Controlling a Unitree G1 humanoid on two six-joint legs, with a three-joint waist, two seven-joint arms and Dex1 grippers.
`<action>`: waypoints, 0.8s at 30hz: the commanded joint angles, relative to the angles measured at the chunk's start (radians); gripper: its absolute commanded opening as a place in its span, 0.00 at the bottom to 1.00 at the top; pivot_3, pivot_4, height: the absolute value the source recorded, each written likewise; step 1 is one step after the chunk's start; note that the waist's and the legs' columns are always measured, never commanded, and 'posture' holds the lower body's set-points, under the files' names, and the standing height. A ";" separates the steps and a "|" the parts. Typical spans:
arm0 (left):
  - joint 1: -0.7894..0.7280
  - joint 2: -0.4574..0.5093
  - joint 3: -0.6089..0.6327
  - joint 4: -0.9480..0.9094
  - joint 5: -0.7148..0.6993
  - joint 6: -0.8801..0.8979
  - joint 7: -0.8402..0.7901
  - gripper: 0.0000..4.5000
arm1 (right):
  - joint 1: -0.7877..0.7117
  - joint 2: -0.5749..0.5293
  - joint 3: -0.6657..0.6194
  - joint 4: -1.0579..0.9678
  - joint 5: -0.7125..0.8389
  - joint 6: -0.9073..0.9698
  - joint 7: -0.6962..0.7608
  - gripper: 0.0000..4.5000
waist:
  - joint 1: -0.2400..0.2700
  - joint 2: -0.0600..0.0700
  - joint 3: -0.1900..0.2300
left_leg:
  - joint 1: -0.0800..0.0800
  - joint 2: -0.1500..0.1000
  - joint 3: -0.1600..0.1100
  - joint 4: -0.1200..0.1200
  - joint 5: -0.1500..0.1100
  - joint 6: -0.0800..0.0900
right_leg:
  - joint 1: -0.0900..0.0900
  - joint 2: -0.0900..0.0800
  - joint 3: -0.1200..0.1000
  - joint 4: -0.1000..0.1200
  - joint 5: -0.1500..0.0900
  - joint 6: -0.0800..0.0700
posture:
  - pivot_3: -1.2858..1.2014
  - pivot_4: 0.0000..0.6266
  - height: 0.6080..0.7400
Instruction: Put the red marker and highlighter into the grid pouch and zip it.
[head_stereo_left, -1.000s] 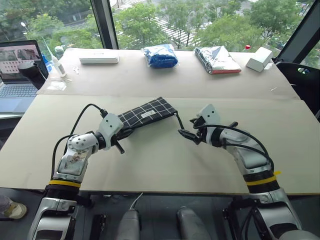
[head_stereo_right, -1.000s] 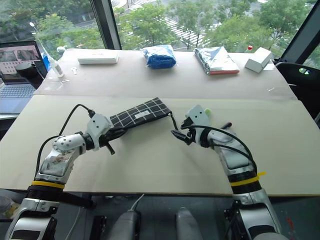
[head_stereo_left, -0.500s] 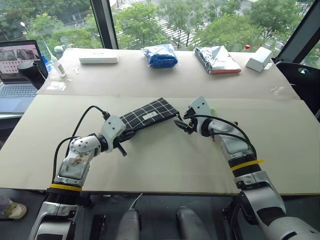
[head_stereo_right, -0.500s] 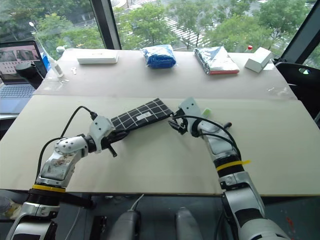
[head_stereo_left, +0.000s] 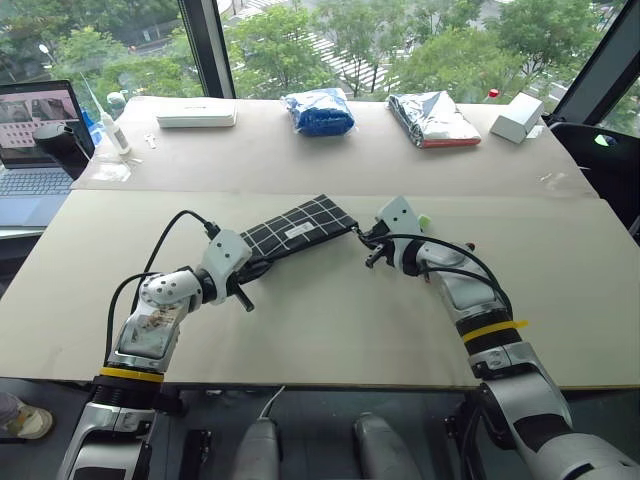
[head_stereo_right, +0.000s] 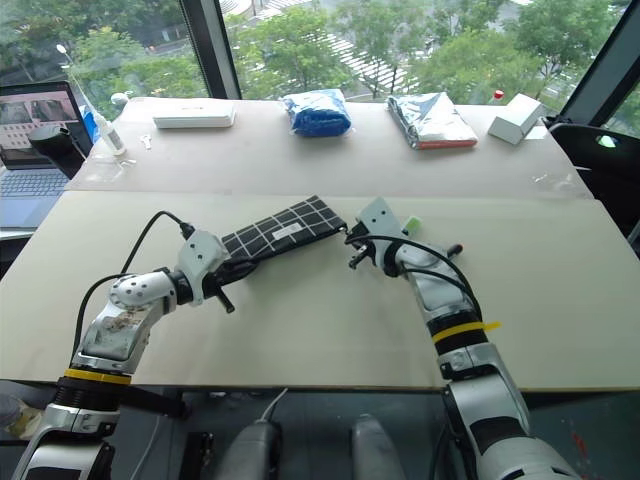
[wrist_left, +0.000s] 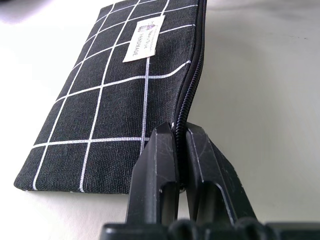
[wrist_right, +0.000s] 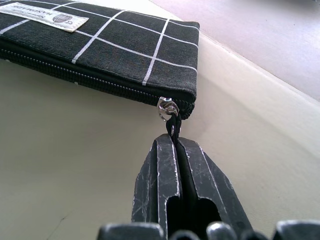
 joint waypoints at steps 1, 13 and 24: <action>-0.023 -0.006 0.012 -0.034 -0.016 0.001 0.013 0.00 | -0.022 0.011 -0.001 -0.033 0.007 -0.027 0.019 0.01 | 0.000 0.000 0.000 | 0.000 0.000 0.000 0.000 0.000 0.000 | 0.000 0.000 0.000 0.000 0.000 0.000 | 0.52 0.24 1.00; -0.037 -0.020 0.007 -0.011 -0.016 -0.007 0.021 0.00 | -0.077 0.167 0.090 -0.074 0.002 -0.023 0.058 0.01 | -0.001 0.000 0.000 | 0.000 0.000 0.000 0.000 0.000 0.000 | 0.000 0.000 0.000 0.000 0.000 0.000 | 0.52 0.24 1.00; -0.056 -0.026 0.000 0.016 -0.013 -0.018 0.010 0.00 | -0.061 0.216 0.164 -0.189 0.039 0.021 0.200 0.01 | 0.001 0.000 0.000 | 0.000 0.000 -0.001 0.000 0.000 0.000 | 0.000 0.000 -0.001 0.001 0.000 0.000 | 0.52 0.24 1.00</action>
